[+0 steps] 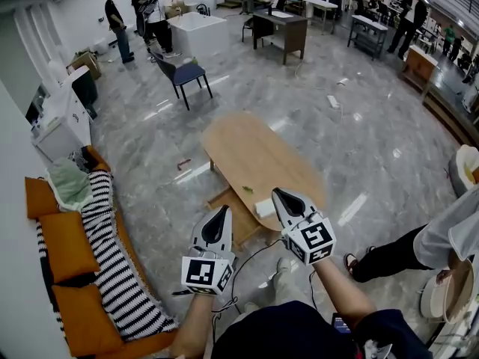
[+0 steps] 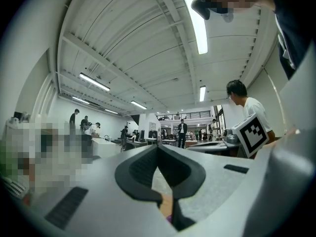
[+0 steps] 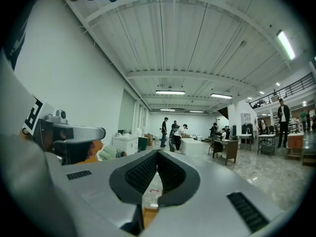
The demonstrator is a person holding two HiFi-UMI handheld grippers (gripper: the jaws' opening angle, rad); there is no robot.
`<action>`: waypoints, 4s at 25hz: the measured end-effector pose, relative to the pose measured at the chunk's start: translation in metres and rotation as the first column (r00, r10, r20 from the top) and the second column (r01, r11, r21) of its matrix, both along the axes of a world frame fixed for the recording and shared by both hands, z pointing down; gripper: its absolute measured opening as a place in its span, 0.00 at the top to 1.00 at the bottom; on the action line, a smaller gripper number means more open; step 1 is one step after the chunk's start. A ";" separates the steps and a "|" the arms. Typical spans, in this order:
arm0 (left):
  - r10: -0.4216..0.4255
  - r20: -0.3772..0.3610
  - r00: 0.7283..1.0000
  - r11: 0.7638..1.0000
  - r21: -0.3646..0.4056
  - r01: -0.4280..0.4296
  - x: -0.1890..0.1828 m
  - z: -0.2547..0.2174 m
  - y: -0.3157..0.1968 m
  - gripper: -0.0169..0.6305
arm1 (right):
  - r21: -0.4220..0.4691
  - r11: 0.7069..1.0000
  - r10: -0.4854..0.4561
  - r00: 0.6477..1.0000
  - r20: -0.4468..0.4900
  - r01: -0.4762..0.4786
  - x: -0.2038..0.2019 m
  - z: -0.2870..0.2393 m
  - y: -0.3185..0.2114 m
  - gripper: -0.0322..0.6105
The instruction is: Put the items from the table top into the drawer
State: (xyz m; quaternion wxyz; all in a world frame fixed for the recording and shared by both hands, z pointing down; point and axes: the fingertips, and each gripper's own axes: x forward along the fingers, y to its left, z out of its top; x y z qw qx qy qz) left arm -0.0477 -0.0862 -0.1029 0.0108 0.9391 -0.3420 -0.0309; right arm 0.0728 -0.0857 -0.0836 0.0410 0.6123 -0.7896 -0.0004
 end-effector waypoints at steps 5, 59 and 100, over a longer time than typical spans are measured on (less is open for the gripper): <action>-0.012 -0.004 1.000 1.000 -0.004 0.012 0.022 0.003 -0.024 0.97 | -0.002 1.000 -0.018 1.000 -0.007 0.018 0.021 0.003 -0.026 0.92; 0.109 -0.044 0.993 0.994 0.010 -0.109 0.098 0.258 -0.124 0.97 | 0.022 0.999 0.027 1.000 -0.007 -0.027 0.093 0.242 -0.130 0.92; 0.170 -0.013 0.985 0.982 0.086 -0.168 0.094 0.496 -0.143 0.97 | 0.118 0.986 0.121 0.992 -0.017 -0.118 0.107 0.457 -0.134 0.92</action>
